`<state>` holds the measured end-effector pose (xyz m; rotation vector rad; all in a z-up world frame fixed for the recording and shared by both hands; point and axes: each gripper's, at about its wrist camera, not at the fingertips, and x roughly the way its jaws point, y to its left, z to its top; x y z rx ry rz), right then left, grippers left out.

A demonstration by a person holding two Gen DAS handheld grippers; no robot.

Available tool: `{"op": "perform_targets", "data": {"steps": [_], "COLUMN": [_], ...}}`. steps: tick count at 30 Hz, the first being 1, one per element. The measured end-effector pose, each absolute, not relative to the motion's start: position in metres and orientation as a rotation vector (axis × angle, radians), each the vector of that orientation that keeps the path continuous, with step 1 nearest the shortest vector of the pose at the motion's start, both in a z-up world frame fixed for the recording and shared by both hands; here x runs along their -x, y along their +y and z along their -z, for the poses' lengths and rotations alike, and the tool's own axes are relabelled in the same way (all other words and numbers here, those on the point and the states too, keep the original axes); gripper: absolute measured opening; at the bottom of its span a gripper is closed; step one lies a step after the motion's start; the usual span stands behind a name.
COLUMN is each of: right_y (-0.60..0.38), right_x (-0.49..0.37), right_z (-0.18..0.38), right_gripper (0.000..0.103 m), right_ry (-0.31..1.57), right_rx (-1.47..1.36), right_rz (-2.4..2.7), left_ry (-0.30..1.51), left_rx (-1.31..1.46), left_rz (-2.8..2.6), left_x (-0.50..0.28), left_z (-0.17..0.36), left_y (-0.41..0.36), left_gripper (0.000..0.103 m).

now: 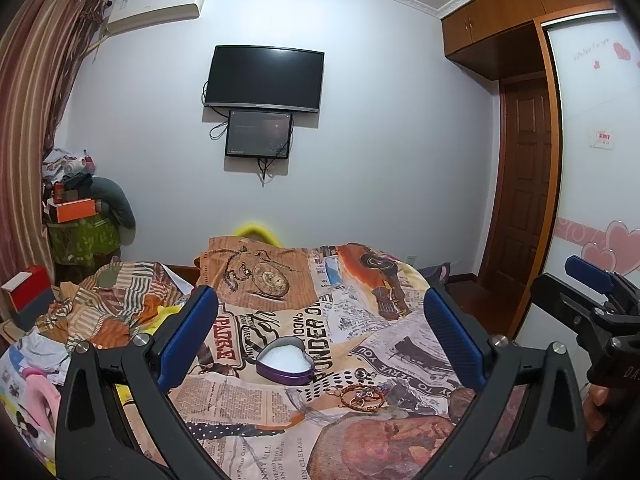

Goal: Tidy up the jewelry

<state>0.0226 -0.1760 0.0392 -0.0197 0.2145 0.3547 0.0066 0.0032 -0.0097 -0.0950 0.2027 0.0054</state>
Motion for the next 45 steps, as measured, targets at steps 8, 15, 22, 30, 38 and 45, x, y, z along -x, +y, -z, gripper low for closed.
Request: {"op": "perform_targets", "data": {"steps": [8,15,22,30,38,45], "right_y": [-0.176,-0.176,-0.176,-0.177,-0.177,-0.177], "right_x": [-0.022,-0.022,-0.022,-0.022,-0.023,-0.025], "right_z": [-0.039,-0.039,-0.040,-0.039,-0.037,-0.036], "right_gripper": [0.103,0.103,0.103,0.103,0.103,0.103], "right_ry": [0.216,0.217,0.217,0.220,0.223,0.231], "right_rx": [0.018,0.017,0.017,0.015,0.015,0.014], "right_rz": [-0.354,-0.355,-0.354,-0.356,-0.353,-0.354], "left_ry": [0.205,0.207,0.207,0.208,0.210,0.215], "left_rx": [0.091,0.093,0.092,0.091,0.089,0.089], "left_rz": [0.001,0.003,0.008,0.010,0.010,0.015], "left_x": [-0.009,-0.009,-0.011,-0.013,-0.014,-0.018], "left_z": [0.010,0.010,0.010,0.009,0.009,0.010], "left_y": [0.001,-0.001,-0.001,-0.002,-0.003,-0.005], "left_gripper": [0.103,0.103,0.103,0.103,0.103,0.103]}}
